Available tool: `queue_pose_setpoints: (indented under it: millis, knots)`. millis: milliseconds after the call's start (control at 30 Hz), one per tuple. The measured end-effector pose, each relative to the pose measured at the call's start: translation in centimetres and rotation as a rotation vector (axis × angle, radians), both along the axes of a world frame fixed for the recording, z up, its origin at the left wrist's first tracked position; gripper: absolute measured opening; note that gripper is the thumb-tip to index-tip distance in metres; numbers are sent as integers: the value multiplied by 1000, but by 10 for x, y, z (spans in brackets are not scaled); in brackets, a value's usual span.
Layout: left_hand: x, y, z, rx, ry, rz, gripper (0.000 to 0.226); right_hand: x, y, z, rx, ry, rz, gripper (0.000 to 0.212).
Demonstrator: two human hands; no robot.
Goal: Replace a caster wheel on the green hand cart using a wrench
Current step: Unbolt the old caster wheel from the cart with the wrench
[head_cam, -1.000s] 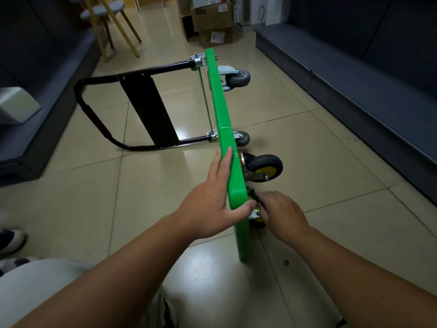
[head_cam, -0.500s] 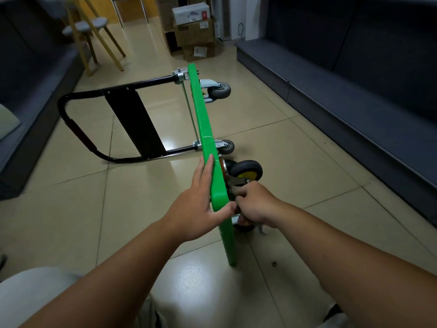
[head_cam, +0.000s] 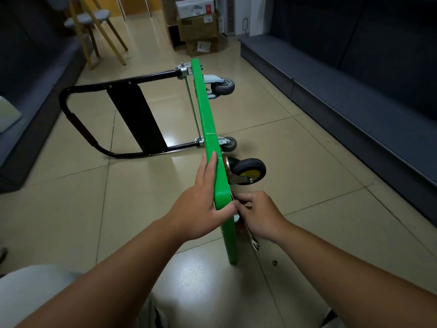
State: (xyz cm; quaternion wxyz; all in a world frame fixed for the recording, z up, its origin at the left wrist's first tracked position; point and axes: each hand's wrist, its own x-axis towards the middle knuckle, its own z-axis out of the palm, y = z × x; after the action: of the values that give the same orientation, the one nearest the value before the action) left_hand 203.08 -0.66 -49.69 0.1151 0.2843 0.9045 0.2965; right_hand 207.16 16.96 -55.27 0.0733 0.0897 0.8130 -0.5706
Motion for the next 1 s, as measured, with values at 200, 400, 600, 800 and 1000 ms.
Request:
queue_pose_setpoints:
  millis: [200, 400, 600, 800, 1000]
  knots:
    - [-2, 0, -1, 1, 6, -6, 112, -9, 9, -31, 78, 121, 12, 35]
    - [-3, -4, -1, -1, 2, -17, 113, -18, 7, -37, 228, 270, 48, 39]
    - [0, -3, 3, 5, -2, -10, 114, 0, 18, -29, 651, -371, 127, 14]
    - [3, -1, 3, 28, -8, 9, 114, 1, 17, -8, 487, -387, -4, 7]
    - [5, -2, 4, 43, -8, 22, 116, -24, -4, 31, 36, -232, -104, 26]
